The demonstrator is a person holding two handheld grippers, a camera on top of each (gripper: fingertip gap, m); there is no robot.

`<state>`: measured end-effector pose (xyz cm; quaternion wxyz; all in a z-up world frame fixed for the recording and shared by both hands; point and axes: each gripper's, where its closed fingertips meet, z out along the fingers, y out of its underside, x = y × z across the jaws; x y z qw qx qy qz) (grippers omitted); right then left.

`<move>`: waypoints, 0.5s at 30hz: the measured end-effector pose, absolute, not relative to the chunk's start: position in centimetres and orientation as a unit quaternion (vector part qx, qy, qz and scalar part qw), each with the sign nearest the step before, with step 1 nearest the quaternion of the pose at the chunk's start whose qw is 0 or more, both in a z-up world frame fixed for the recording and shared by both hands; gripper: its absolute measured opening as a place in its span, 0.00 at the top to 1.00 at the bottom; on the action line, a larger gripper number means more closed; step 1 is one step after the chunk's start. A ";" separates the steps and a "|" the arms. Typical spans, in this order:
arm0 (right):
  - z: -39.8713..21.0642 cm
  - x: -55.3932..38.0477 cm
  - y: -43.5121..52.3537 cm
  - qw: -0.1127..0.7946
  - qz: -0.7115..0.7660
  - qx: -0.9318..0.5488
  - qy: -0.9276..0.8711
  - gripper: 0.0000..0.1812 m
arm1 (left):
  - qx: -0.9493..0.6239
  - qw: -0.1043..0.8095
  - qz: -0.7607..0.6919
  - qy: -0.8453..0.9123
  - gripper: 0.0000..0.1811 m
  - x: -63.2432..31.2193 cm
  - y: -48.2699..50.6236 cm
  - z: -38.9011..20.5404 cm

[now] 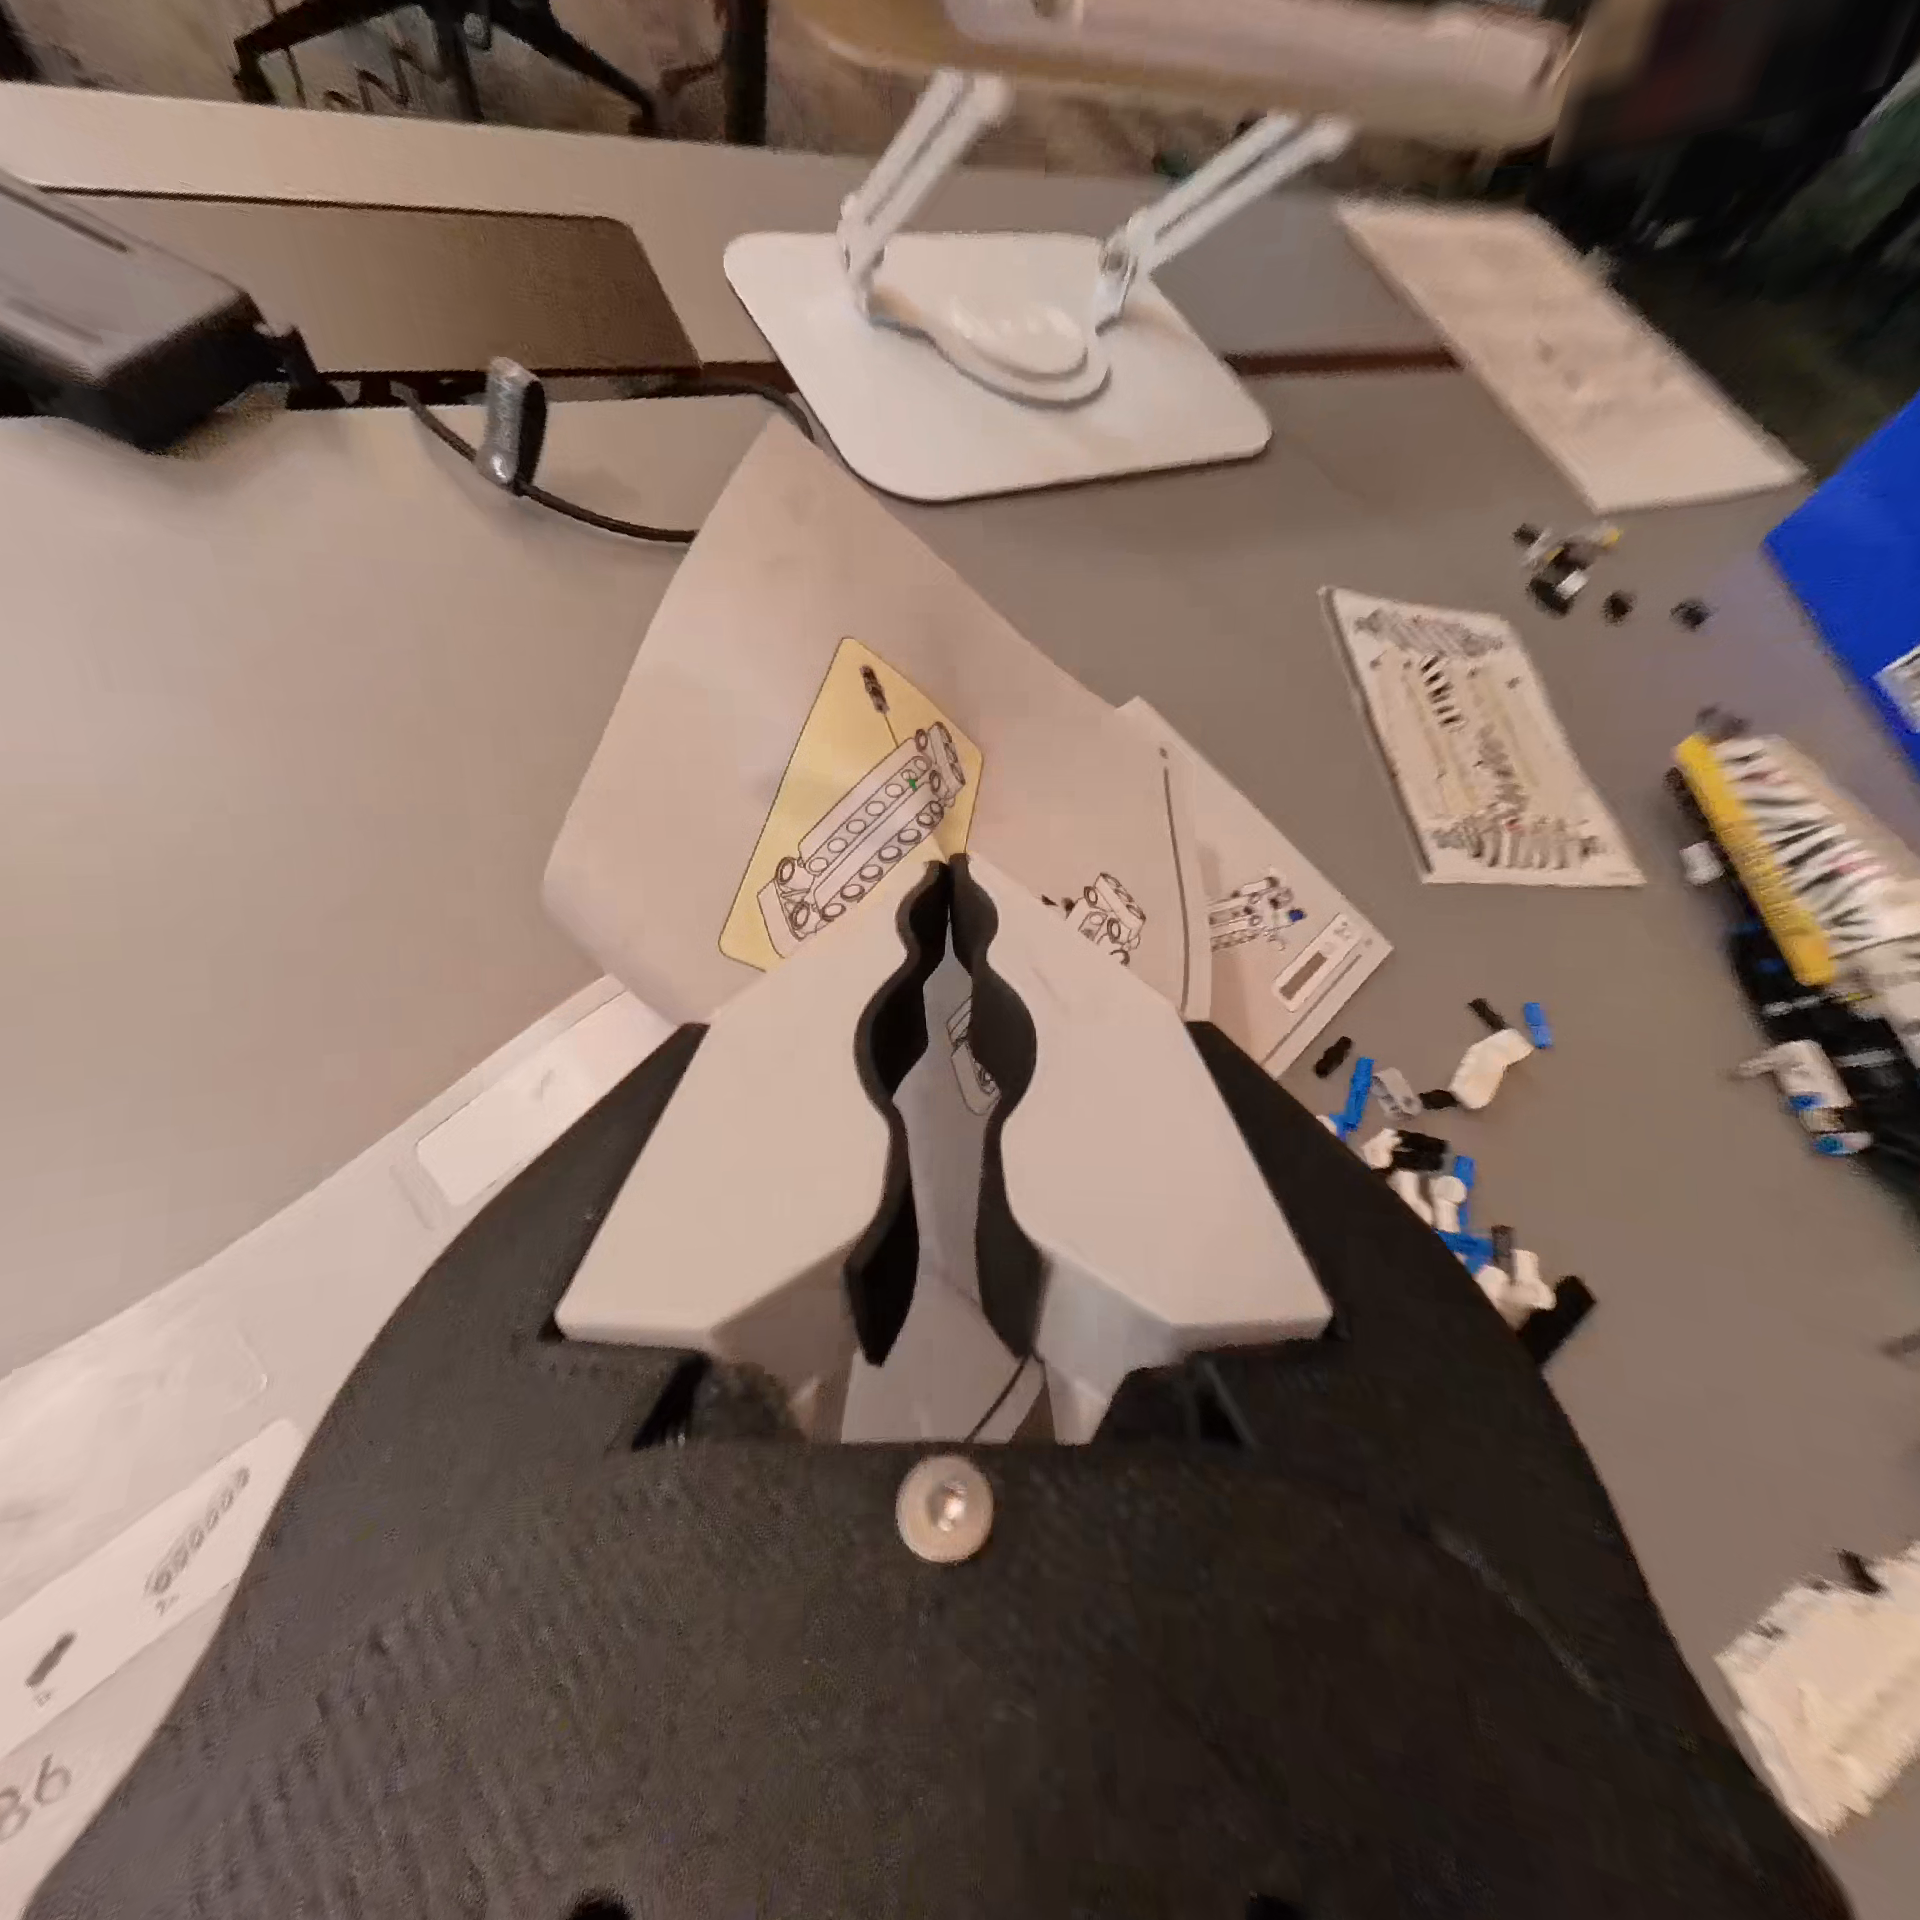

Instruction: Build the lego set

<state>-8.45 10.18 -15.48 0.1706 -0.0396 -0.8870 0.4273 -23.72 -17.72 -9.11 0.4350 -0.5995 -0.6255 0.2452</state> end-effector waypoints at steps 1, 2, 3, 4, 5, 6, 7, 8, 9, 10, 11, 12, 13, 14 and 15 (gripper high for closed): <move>-15.5 -8.5 10.2 0.171 0.427 -0.040 -0.887 0.90 | -0.584 0.458 0.236 -0.627 1.00 -23.2 -18.3 -8.6; -15.5 -8.5 10.2 0.171 0.425 -0.040 -0.888 0.90 | -0.570 0.478 0.227 -0.628 1.00 -22.8 -18.9 -8.1; -15.6 -8.5 10.2 0.171 0.423 -0.041 -0.889 0.90 | -0.555 0.497 0.217 -0.631 1.00 -22.5 -19.6 -7.7; -15.7 -8.5 10.2 0.170 0.422 -0.041 -0.890 0.90 | -0.536 0.513 0.210 -0.636 1.00 -22.2 -20.4 -7.3; -15.8 -8.5 10.2 0.168 0.419 -0.042 -0.892 0.90 | -0.520 0.520 0.208 -0.644 1.00 -22.0 -21.3 -7.0; -15.9 -8.5 10.2 0.165 0.416 -0.043 -0.893 0.90 | -0.516 0.514 0.210 -0.652 1.00 -21.7 -22.2 -7.1; -16.0 -8.5 10.2 0.163 0.413 -0.044 -0.895 0.90 | -0.517 0.497 0.219 -0.661 1.00 -21.3 -23.1 -7.4; -16.1 -8.5 10.2 0.160 0.412 -0.046 -0.896 0.90 | -0.518 0.473 0.239 -0.671 1.00 -21.0 -24.3 -7.6; -16.1 -8.6 10.2 0.157 0.412 -0.048 -0.896 0.90 | -0.516 0.450 0.264 -0.680 1.00 -20.6 -25.5 -7.6; -16.1 -8.6 10.2 0.154 0.411 -0.051 -0.897 0.90 | -0.512 0.441 0.284 -0.680 1.00 -20.4 -26.1 -7.3; -16.1 -8.7 10.2 0.151 0.410 -0.055 -0.898 0.90 | -0.512 0.457 0.291 -0.667 1.00 -20.5 -25.7 -6.6; -16.2 -8.8 10.2 0.148 0.410 -0.060 -0.898 0.90 | -0.521 0.499 0.276 -0.635 1.00 -20.7 -23.8 -5.5; -16.2 -8.9 10.3 0.145 0.410 -0.064 -0.898 0.90 | -0.533 0.545 0.242 -0.600 0.93 -21.0 -21.2 -4.7; -16.2 -8.9 10.3 0.143 0.409 -0.068 -0.899 0.90 | -0.542 0.576 0.198 -0.579 0.86 -21.3 -18.5 -4.4; -16.2 -9.0 10.3 0.141 0.409 -0.072 -0.899 0.89 | -0.560 0.584 0.152 -0.568 0.80 -21.7 -15.9 -4.8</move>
